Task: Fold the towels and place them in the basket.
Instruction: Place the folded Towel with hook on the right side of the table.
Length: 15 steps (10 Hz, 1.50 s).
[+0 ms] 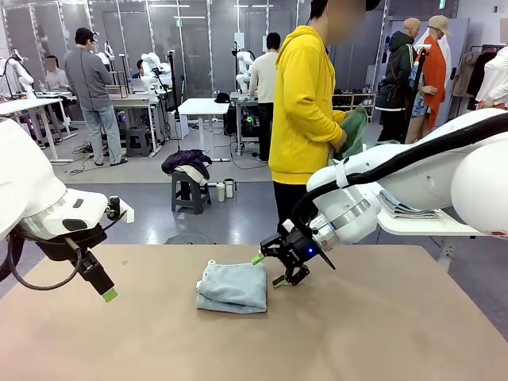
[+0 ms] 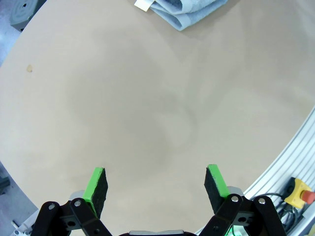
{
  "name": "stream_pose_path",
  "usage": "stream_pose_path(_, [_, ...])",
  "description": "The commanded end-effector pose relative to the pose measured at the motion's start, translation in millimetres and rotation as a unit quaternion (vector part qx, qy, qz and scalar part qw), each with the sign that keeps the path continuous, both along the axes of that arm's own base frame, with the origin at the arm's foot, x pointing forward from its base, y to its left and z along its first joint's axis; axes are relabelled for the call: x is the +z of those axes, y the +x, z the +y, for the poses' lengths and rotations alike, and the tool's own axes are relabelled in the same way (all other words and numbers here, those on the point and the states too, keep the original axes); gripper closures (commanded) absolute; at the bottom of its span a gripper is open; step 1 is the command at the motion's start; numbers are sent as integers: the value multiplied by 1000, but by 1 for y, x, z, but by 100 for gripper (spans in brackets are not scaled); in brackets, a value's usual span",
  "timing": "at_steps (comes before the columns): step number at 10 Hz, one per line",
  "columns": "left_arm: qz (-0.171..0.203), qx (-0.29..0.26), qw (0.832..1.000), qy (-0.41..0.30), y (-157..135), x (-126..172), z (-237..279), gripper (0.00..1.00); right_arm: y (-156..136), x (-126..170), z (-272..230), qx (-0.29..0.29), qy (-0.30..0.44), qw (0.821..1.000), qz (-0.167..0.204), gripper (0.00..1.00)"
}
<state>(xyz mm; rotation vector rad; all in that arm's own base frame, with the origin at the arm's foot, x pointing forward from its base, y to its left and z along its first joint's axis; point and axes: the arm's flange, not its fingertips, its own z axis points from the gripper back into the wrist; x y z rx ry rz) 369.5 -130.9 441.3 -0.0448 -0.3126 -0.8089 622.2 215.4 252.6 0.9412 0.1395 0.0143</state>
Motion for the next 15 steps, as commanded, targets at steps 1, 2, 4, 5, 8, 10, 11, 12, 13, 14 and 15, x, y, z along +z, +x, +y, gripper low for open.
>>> stream_pose_path(1, [-2,7,1000,2,0,-1,-3,0,-8,-9,9,11,24,1000,-9,0])
stream_pose_path(2, [-2,7,1000,2,0,-1,-3,0,-10,-9,14,17,27,999,-12,0])
stream_pose_path(4, [-2,7,1000,2,0,-1,-3,0,-14,-10,21,20,33,999,-12,0])
stream_pose_path(5, [-2,7,1000,2,0,-1,-3,0,-15,-10,23,21,35,999,-11,0])
stream_pose_path(8, [-2,7,1000,2,0,-1,-3,0,-19,-9,27,13,35,999,-18,58])
stream_pose_path(10, [-2,7,1000,2,0,-1,-3,0,-18,-9,30,13,33,999,-19,100])
stream_pose_path(11, [-2,7,1000,2,0,-1,-3,0,-18,-8,30,10,30,999,-19,100])
stream_pose_path(12, [-2,7,1000,2,0,-1,-3,0,-19,-8,30,6,27,999,-20,100])
stream_pose_path(13, [-2,7,1000,2,0,-1,-3,0,-19,-8,30,2,23,1000,-20,86])
stream_pose_path(14, [-2,7,1000,2,0,-1,-3,0,-20,-7,29,1,20,1000,-22,96])
stream_pose_path(15, [-2,7,1000,2,0,-1,-3,0,-21,-7,28,-1,18,1000,-23,100])
